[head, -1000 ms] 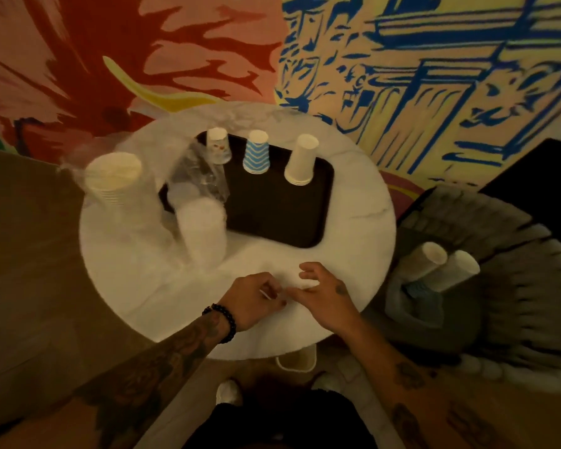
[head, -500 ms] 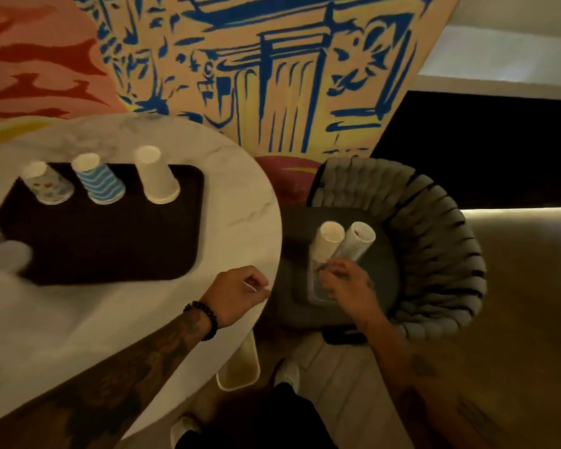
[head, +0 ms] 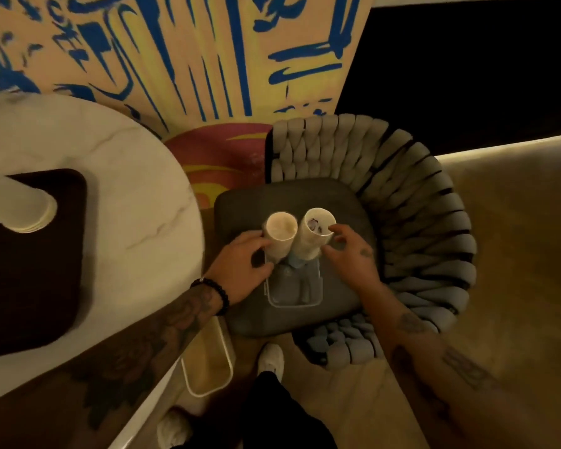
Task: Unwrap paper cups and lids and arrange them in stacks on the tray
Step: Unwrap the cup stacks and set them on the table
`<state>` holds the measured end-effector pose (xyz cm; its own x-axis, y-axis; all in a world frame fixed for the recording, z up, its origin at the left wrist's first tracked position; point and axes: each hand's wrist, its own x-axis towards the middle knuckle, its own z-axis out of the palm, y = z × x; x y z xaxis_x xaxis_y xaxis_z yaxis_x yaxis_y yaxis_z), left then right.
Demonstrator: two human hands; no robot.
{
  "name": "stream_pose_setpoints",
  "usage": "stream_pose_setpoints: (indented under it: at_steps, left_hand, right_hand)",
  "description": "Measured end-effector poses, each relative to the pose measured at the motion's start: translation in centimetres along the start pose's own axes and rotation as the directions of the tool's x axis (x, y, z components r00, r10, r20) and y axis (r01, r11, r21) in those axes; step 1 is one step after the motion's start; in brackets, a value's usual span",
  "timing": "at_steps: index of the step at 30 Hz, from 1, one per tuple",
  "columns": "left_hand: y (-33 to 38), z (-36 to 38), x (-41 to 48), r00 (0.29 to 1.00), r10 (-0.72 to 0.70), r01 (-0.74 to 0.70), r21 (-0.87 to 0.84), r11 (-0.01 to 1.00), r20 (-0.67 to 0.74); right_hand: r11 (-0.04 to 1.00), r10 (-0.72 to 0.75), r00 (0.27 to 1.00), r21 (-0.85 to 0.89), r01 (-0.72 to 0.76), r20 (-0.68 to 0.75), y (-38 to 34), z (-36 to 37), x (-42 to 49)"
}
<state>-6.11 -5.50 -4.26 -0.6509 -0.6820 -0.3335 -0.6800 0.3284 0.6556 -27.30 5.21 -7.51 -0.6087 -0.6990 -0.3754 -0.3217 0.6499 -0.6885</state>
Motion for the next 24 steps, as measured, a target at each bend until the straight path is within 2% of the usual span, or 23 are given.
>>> stream_pose_setpoints:
  at_steps: [4, 8, 13, 17, 24]
  left_hand:
    - [-0.5, 1.8, 3.1, 0.979, 0.078, -0.133, 0.301, 0.944, 0.189]
    - [-0.6, 2.6, 5.3, 0.951, 0.02, -0.168, 0.459, 0.872, 0.31]
    - [-1.6, 3.2, 5.8, 0.937, -0.025, -0.171, 0.52, 0.837, 0.348]
    - [-2.3, 3.0, 5.7, 0.943, -0.018, -0.166, 0.515, 0.841, 0.334]
    - [-2.3, 2.4, 5.7, 0.931, -0.026, -0.186, 0.533, 0.825, 0.365]
  right_hand:
    - [0.999, -0.011, 1.0, -0.044, 0.012, 0.027, 0.5, 1.2, 1.8]
    - [0.979, -0.014, 0.996, -0.202, 0.031, 0.083, 1.3, 1.9, 2.8]
    - [0.96, -0.055, 0.994, -0.268, 0.078, 0.091, 1.7, 2.0, 3.1]
    - [0.935, -0.163, 0.981, -0.302, 0.187, 0.102, 2.0, 1.6, 2.6]
    - [0.914, -0.29, 0.957, -0.289, 0.284, 0.025, 0.6, -0.2, 1.3]
